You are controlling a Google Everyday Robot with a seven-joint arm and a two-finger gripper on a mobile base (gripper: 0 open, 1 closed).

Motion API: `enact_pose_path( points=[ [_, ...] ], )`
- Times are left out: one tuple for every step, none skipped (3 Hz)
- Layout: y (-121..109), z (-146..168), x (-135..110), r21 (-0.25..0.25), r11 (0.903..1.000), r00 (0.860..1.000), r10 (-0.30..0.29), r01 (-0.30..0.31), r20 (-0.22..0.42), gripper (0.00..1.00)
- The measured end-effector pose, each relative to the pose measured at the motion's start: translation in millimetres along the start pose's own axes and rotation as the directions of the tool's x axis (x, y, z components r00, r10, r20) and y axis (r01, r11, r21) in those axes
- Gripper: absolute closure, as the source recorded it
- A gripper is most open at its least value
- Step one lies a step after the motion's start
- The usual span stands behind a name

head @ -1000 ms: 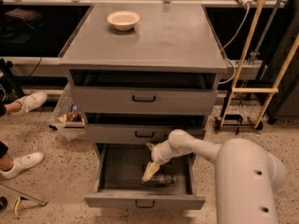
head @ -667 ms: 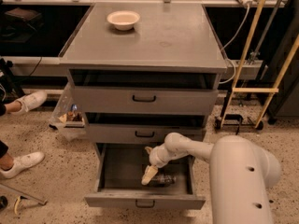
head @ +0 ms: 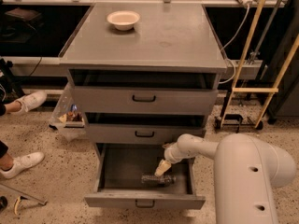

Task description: Pick water bottle from bottom drawer and place on counter

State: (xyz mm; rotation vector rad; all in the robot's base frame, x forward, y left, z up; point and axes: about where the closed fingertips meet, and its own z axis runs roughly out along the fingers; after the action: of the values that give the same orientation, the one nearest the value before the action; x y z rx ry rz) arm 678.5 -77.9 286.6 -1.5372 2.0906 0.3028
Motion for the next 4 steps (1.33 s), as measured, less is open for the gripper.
enact_pose_path(
  points=[
    [2.8, 4.3, 2.6, -0.006, 1.0, 1.0, -0.003, 0.003, 0.001, 0.0],
    [2.8, 4.3, 2.6, -0.006, 1.0, 1.0, -0.003, 0.003, 0.001, 0.0],
    [0.3, 20.4, 6.0, -0.055, 0.9985, 1.0, 0.01, -0.01, 0.004, 0.0],
    [44.1, 83.7, 21.3, -0.236, 0.9714, 0.999, 0.034, -0.03, 0.013, 0.0]
  ],
)
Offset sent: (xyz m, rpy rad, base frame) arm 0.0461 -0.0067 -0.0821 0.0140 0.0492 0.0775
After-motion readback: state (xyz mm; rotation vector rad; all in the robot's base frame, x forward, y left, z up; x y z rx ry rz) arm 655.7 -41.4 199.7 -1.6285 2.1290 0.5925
